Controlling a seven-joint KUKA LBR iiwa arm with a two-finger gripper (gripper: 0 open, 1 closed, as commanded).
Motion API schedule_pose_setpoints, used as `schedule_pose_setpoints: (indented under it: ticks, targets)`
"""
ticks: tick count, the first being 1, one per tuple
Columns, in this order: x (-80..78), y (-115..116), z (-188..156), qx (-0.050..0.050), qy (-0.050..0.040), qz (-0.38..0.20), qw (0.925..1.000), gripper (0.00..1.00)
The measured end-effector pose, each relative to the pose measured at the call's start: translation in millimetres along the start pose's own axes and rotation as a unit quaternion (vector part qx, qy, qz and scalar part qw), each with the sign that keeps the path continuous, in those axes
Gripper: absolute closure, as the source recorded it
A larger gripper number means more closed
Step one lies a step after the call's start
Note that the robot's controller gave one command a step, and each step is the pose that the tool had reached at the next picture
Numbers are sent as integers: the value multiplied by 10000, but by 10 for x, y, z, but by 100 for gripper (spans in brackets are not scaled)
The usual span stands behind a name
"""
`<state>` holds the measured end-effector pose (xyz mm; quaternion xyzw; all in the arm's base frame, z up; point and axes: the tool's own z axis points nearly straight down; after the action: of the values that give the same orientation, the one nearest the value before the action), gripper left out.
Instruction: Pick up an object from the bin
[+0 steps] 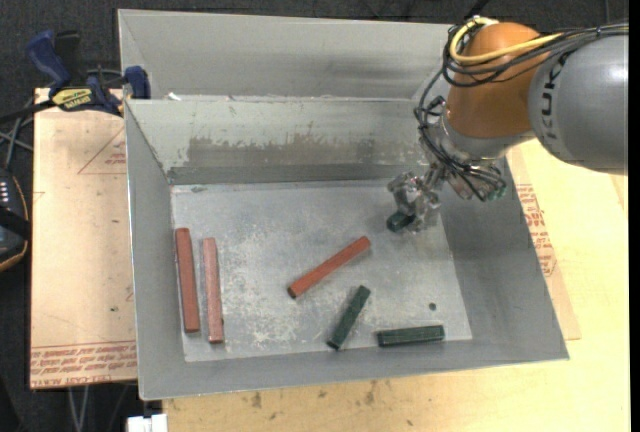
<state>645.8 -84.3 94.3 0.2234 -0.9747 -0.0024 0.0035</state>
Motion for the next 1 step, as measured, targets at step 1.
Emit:
schedule_pose_setpoints:
  ticks: [1]
  targets:
    - [-15,-9,-241,19,-29,1,10000,100]
